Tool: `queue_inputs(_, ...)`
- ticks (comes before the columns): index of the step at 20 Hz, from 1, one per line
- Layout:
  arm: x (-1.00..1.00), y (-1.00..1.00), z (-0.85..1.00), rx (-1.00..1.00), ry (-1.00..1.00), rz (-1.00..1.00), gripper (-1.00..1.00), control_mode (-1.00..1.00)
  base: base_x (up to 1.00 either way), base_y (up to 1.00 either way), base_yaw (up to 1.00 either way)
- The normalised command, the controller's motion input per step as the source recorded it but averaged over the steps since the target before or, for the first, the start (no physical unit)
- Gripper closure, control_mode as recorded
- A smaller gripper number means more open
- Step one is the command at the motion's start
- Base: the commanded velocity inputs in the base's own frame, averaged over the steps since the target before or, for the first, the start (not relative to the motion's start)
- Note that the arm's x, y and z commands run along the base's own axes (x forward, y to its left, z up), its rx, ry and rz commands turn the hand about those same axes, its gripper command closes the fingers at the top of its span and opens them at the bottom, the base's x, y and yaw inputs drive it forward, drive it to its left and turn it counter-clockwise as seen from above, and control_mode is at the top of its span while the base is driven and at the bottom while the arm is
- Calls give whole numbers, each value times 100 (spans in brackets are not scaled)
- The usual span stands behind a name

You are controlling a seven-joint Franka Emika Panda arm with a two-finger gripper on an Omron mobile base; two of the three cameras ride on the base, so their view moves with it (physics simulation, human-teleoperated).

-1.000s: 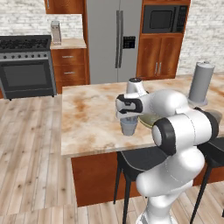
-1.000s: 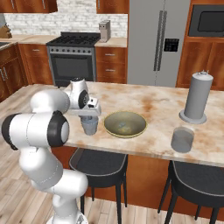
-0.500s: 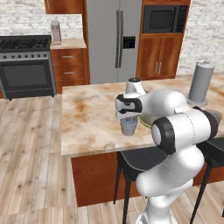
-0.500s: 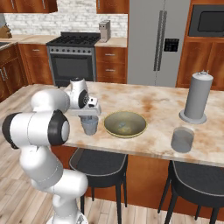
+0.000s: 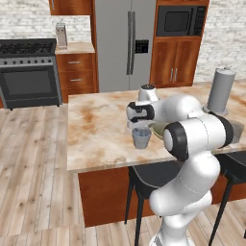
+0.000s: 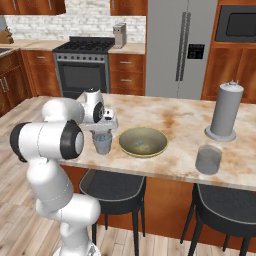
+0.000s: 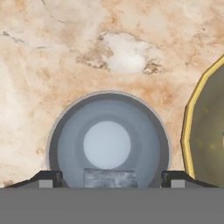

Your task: There are four ice cubes in the ice bowl. Place two ice cubes in each glass of water.

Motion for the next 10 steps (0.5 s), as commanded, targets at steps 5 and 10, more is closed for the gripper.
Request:
queue_inputs(5, -28, -23, 14, 1, -8, 5, -100, -100, 0, 0, 0)
queue_inputs(10, -95, -62, 31, 12, -16, 1, -100, -100, 0, 0, 0)
